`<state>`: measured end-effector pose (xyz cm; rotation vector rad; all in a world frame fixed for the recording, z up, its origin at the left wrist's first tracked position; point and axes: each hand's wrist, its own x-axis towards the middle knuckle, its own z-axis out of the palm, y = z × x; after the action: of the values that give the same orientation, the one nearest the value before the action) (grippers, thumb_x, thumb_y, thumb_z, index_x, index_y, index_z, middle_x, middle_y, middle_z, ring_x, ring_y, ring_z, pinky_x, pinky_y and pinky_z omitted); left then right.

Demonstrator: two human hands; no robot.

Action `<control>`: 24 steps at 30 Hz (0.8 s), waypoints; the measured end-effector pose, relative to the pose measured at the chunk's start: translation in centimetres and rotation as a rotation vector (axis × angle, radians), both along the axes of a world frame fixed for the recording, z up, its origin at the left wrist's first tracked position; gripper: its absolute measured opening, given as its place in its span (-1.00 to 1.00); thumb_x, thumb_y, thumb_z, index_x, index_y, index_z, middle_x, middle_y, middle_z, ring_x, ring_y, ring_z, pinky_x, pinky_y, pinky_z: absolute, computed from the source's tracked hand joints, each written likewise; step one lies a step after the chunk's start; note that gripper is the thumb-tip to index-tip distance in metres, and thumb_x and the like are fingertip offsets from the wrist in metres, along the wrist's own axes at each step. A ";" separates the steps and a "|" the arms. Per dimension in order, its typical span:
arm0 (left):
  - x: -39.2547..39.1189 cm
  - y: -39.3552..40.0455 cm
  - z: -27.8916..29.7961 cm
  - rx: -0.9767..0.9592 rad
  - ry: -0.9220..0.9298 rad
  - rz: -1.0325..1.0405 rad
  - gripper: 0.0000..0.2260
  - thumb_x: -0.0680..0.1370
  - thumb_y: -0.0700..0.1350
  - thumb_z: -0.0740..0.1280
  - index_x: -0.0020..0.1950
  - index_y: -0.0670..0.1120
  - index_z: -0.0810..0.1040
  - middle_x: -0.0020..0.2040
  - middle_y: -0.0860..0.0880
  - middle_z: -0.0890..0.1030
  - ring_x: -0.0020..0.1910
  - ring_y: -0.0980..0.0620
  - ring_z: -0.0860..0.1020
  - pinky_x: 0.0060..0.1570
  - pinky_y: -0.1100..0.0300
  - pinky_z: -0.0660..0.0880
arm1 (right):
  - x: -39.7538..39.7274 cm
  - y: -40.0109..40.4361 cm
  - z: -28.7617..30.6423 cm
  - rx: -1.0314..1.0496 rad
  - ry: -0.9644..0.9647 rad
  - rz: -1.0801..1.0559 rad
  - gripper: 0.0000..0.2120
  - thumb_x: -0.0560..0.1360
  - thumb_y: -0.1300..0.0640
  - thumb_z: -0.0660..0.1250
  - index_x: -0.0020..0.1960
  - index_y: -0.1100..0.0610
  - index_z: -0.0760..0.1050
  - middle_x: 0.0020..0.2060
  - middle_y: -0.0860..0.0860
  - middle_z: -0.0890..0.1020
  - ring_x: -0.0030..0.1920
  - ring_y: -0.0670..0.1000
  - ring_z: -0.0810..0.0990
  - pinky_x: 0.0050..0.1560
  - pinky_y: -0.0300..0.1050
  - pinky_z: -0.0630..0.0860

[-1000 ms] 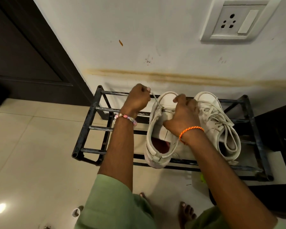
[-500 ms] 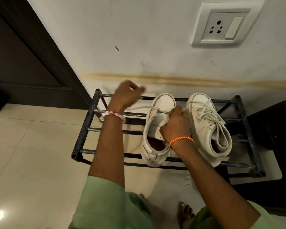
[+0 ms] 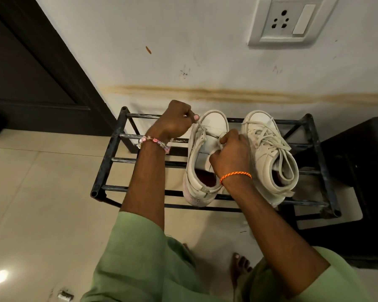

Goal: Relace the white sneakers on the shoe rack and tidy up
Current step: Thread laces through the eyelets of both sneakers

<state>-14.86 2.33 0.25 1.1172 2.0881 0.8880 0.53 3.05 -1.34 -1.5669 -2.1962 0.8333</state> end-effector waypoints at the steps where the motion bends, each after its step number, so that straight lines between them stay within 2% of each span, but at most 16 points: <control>1: -0.2 -0.1 0.0 0.014 0.001 0.004 -0.87 0.58 -0.23 0.29 -0.05 -0.28 0.56 -0.17 -0.01 0.45 -0.19 0.18 0.42 -0.42 0.63 0.25 | 0.1 0.0 0.0 0.002 -0.004 0.002 -0.69 0.40 0.32 0.33 0.13 0.24 0.41 0.09 0.18 0.47 0.10 0.18 0.45 -0.01 -0.10 0.34; 2: -0.2 -0.1 0.1 0.023 -0.001 0.006 -0.85 0.59 -0.21 0.28 -0.06 -0.29 0.57 -0.16 0.00 0.40 -0.19 0.16 0.41 -0.41 0.59 0.26 | 0.1 0.0 0.0 0.002 -0.011 0.004 -0.68 0.40 0.32 0.33 0.14 0.24 0.42 0.09 0.18 0.46 0.11 0.18 0.45 0.00 -0.08 0.36; 3: -0.4 -0.2 0.2 0.023 -0.014 0.014 -0.82 0.59 -0.20 0.27 -0.07 -0.30 0.57 -0.17 -0.12 0.56 -0.25 0.16 0.40 -0.39 0.53 0.28 | 0.1 0.0 0.0 0.005 -0.019 0.006 -0.68 0.40 0.32 0.33 0.15 0.24 0.42 0.11 0.18 0.46 0.12 0.19 0.44 0.02 -0.07 0.36; 4: -0.5 -0.4 0.5 0.031 -0.033 0.037 -0.81 0.60 -0.19 0.26 -0.08 -0.30 0.57 0.00 -0.14 0.60 -0.31 0.19 0.37 -0.35 0.47 0.31 | 0.1 0.0 0.0 0.009 -0.031 0.010 -0.67 0.41 0.32 0.33 0.17 0.24 0.41 0.12 0.18 0.46 0.13 0.18 0.44 0.03 -0.07 0.36; 5: -0.6 -0.6 0.8 0.049 -0.064 0.082 -0.80 0.61 -0.17 0.25 -0.06 -0.28 0.57 -0.26 -0.08 0.55 -0.33 0.19 0.37 -0.33 0.41 0.33 | 0.1 -0.1 0.0 0.016 -0.047 0.015 -0.65 0.41 0.32 0.32 0.18 0.24 0.41 0.13 0.17 0.45 0.15 0.18 0.43 0.03 -0.08 0.36; 8: -1.7 -1.2 1.8 0.228 -0.183 0.320 -0.83 0.62 -0.12 0.24 -0.03 -0.17 0.57 -0.03 -0.11 0.59 -0.05 0.08 0.49 -0.09 0.34 0.42 | 0.2 -0.2 0.1 0.044 -0.096 0.039 -0.60 0.41 0.33 0.31 0.24 0.24 0.38 0.17 0.17 0.43 0.18 0.17 0.41 0.05 -0.08 0.35; 10: -2.6 -2.0 2.9 0.465 -0.400 0.527 -0.82 0.63 -0.12 0.21 -0.14 -0.10 0.51 -0.04 -0.05 0.59 0.03 0.05 0.55 0.03 0.18 0.49 | 0.3 -0.3 0.1 0.057 -0.111 0.050 -0.60 0.43 0.32 0.31 0.25 0.23 0.38 0.19 0.16 0.42 0.19 0.17 0.40 0.05 -0.09 0.35; 12: -3.2 -2.5 3.6 0.729 -0.735 0.668 -0.80 0.64 -0.17 0.17 -0.17 -0.11 0.44 -0.10 -0.04 0.54 -0.06 0.02 0.63 -0.07 0.17 0.56 | 0.2 -0.3 0.2 0.055 -0.114 0.047 -0.61 0.44 0.31 0.30 0.25 0.22 0.38 0.19 0.16 0.42 0.20 0.17 0.40 0.03 -0.09 0.35; 13: -3.3 -2.7 3.4 0.773 -0.824 0.712 -0.81 0.65 -0.19 0.15 -0.15 -0.14 0.42 -0.09 -0.06 0.52 -0.15 0.02 0.66 -0.15 0.19 0.57 | 0.2 -0.3 0.2 0.048 -0.108 0.042 -0.62 0.45 0.30 0.30 0.25 0.22 0.39 0.19 0.16 0.42 0.20 0.17 0.40 0.02 -0.10 0.36; 14: -3.3 -2.7 3.2 0.706 -0.805 0.733 -0.84 0.65 -0.20 0.14 -0.10 -0.15 0.42 -0.06 -0.08 0.52 -0.25 0.05 0.66 -0.21 0.21 0.58 | 0.1 -0.2 0.2 0.040 -0.094 0.035 -0.64 0.45 0.29 0.31 0.24 0.21 0.40 0.18 0.16 0.42 0.20 0.18 0.40 0.00 -0.11 0.35; 15: -3.1 -2.6 2.8 0.542 -0.685 0.701 -0.88 0.64 -0.21 0.15 -0.05 -0.16 0.44 -0.01 -0.09 0.53 -0.34 0.08 0.63 -0.28 0.24 0.58 | 0.1 -0.2 0.2 0.032 -0.078 0.027 -0.65 0.44 0.28 0.31 0.22 0.21 0.41 0.17 0.16 0.43 0.19 0.18 0.41 -0.02 -0.13 0.35; 17: -2.7 -2.4 1.3 0.208 -0.316 0.510 -0.93 0.61 -0.22 0.20 -0.01 -0.13 0.47 0.10 -0.12 0.55 -0.36 0.14 0.60 -0.37 0.33 0.52 | 0.0 -0.1 0.2 0.022 -0.051 0.016 -0.67 0.43 0.27 0.31 0.19 0.19 0.43 0.15 0.16 0.44 0.18 0.17 0.42 -0.02 -0.13 0.35; 18: -2.6 -2.2 0.4 0.114 -0.158 0.408 -0.95 0.59 -0.19 0.24 -0.01 -0.12 0.50 0.14 -0.13 0.55 -0.27 0.14 0.60 -0.33 0.33 0.50 | -0.1 0.0 0.2 0.019 -0.042 0.012 -0.67 0.43 0.26 0.32 0.18 0.19 0.44 0.15 0.15 0.44 0.18 0.16 0.42 -0.01 -0.12 0.36; 21: -1.4 -2.1 -1.6 -0.126 0.077 0.148 -0.79 0.54 0.05 0.34 0.04 -0.06 0.59 0.13 -0.09 0.57 0.12 -0.04 0.54 0.14 0.07 0.48 | -0.1 -0.2 0.0 0.019 -0.002 -0.019 -0.69 0.42 0.25 0.31 0.17 0.18 0.45 0.14 0.14 0.45 0.19 0.15 0.42 -0.01 -0.11 0.36; 23: -0.2 -1.9 -2.8 -0.238 0.189 0.041 -0.79 0.50 0.16 0.33 -0.14 0.04 0.58 -0.05 -0.02 0.59 0.13 -0.08 0.53 0.21 -0.04 0.42 | -0.1 -0.3 -0.4 0.032 0.039 -0.058 -0.71 0.42 0.25 0.29 0.14 0.17 0.47 0.12 0.13 0.47 0.18 0.15 0.43 -0.04 -0.13 0.33; 24: 0.3 -2.0 -3.3 -0.241 0.223 0.034 -0.77 0.51 0.15 0.33 -0.20 0.03 0.57 -0.12 -0.03 0.58 0.08 -0.09 0.54 0.18 0.01 0.42 | -0.1 -0.4 -0.6 0.039 0.066 -0.082 -0.73 0.42 0.25 0.29 0.12 0.16 0.49 0.10 0.13 0.48 0.16 0.14 0.45 -0.07 -0.14 0.32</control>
<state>-14.59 0.30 -3.04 1.0948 2.3285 0.5270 0.40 2.60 -1.91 -1.5769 -2.0750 0.8017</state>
